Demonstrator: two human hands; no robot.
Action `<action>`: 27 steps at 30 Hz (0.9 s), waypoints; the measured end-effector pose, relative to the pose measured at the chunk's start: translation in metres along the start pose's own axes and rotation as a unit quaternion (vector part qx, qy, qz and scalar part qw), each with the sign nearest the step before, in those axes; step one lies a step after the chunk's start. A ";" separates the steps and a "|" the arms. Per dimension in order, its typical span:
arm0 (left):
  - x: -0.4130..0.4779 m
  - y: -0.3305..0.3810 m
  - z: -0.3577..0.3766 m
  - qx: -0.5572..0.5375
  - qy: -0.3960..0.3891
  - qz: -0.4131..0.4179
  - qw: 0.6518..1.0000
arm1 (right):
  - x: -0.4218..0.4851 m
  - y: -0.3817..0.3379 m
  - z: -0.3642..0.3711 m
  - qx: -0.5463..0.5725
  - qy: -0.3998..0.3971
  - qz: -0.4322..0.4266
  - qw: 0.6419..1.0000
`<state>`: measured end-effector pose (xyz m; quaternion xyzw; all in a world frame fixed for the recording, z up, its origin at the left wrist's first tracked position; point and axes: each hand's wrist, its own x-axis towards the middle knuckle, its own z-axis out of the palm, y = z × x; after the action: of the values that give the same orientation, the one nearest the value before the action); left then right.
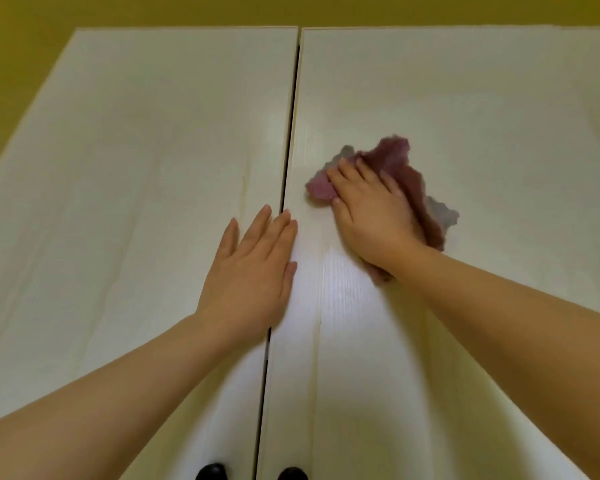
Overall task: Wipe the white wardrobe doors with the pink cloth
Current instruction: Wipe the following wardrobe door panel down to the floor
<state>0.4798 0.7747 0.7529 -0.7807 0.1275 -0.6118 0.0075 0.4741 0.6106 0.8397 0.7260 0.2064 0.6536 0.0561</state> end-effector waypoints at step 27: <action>-0.034 0.003 0.007 0.008 -0.026 0.024 0.999 | -0.082 -0.010 0.019 0.046 -0.041 -0.145 0.988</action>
<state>0.4781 0.7783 0.7185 -0.7929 0.1410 -0.5920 0.0314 0.4849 0.5929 0.7573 0.7166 0.3365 0.5980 0.1250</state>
